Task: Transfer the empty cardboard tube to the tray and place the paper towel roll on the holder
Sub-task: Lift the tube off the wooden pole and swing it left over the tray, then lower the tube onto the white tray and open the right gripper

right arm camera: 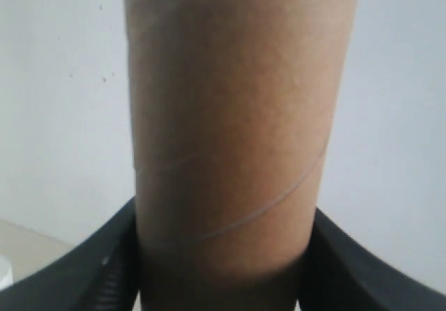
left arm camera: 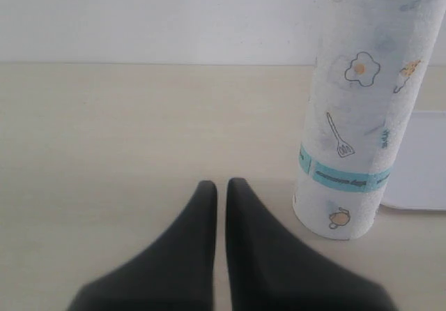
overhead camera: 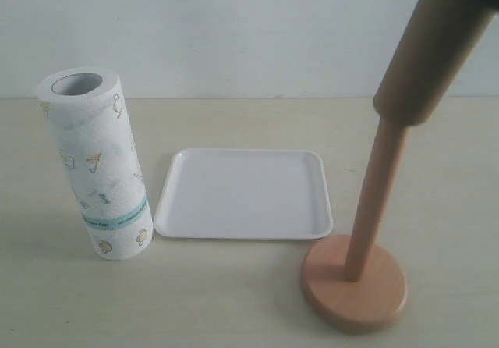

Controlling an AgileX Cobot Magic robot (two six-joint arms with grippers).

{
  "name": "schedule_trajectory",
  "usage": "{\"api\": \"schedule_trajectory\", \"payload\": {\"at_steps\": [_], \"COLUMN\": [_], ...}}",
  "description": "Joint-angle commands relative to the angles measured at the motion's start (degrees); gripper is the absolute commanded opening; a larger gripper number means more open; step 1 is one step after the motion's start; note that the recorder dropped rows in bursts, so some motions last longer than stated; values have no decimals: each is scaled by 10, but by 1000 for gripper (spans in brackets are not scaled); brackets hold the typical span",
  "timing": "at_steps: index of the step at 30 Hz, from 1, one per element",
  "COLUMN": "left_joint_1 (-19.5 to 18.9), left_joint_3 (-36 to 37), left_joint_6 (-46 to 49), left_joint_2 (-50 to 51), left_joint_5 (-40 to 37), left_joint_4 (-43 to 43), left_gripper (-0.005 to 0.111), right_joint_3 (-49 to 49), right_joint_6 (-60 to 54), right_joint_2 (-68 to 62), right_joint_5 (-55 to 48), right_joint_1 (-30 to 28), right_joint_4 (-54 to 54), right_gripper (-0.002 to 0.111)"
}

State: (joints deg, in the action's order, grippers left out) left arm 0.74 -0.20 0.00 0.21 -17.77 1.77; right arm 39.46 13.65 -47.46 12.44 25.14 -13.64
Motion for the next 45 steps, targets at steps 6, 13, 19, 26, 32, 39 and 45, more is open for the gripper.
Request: {"api": "schedule_trajectory", "payload": {"at_steps": [6, 13, 19, 26, 32, 39, 45], "left_joint_1": [-1, -1, -1, -1, -1, -1, -1], "left_joint_3": [2, 2, 2, 2, 2, 2, 2], "left_joint_6": [0, 0, 0, 0, 0, 0, 0], "left_joint_2": [-2, -2, -2, -2, -2, -2, -2], "left_joint_5": [1, 1, 1, 1, 1, 1, 1], "left_joint_4": [-1, -1, -1, -1, -1, -1, -1], "left_gripper": [4, 4, 4, 4, 4, 4, 4], "right_joint_3": [183, 201, 215, 289, 394, 460, 510], "right_joint_6": [-3, -19, -94, -164, -295, -487, -519], "right_joint_2": [4, -27, -153, -374, -489, -565, -630], "right_joint_5": [-99, -89, -41, -113, -274, -399, -454], "right_joint_1": [1, 64, 166, 167, 167, 178, 182], "right_joint_4": [-7, -12, -36, -35, -35, -38, -50], "right_gripper": [1, 1, 1, 1, 1, 0, 0]}}
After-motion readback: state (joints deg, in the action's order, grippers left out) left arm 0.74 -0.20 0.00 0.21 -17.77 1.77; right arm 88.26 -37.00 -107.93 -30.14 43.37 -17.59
